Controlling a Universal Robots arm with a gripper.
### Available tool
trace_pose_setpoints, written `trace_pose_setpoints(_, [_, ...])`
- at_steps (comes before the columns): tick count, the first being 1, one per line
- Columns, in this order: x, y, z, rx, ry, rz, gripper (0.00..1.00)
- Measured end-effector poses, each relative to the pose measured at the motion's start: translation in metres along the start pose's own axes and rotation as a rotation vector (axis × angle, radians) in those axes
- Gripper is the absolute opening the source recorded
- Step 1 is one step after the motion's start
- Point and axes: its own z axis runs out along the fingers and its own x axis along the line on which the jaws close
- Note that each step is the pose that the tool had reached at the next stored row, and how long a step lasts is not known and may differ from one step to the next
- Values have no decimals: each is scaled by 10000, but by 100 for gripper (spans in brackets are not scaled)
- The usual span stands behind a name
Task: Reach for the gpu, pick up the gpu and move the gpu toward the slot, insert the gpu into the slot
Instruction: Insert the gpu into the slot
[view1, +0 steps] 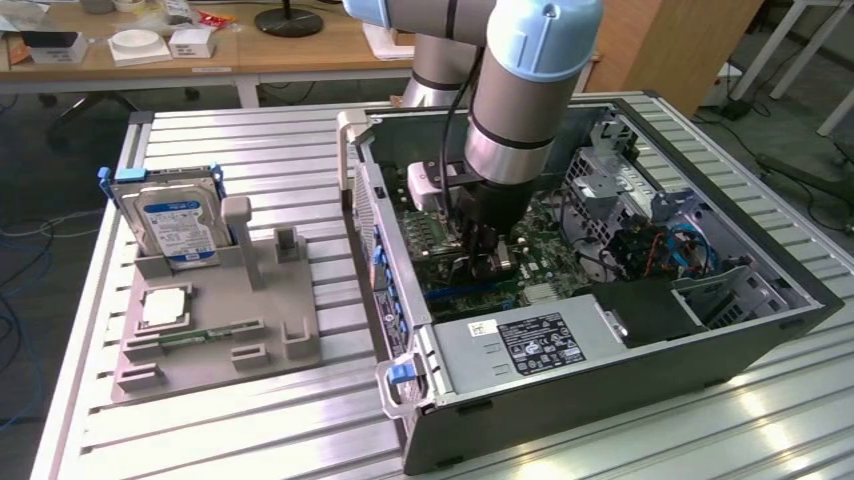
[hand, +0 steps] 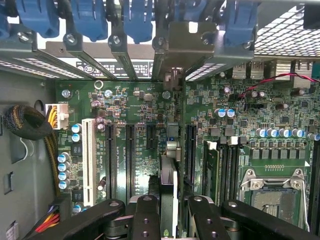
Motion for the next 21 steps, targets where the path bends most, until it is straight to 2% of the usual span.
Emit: trace_pose_setpoints(21, [-2,-10,19,1,2,0,27])
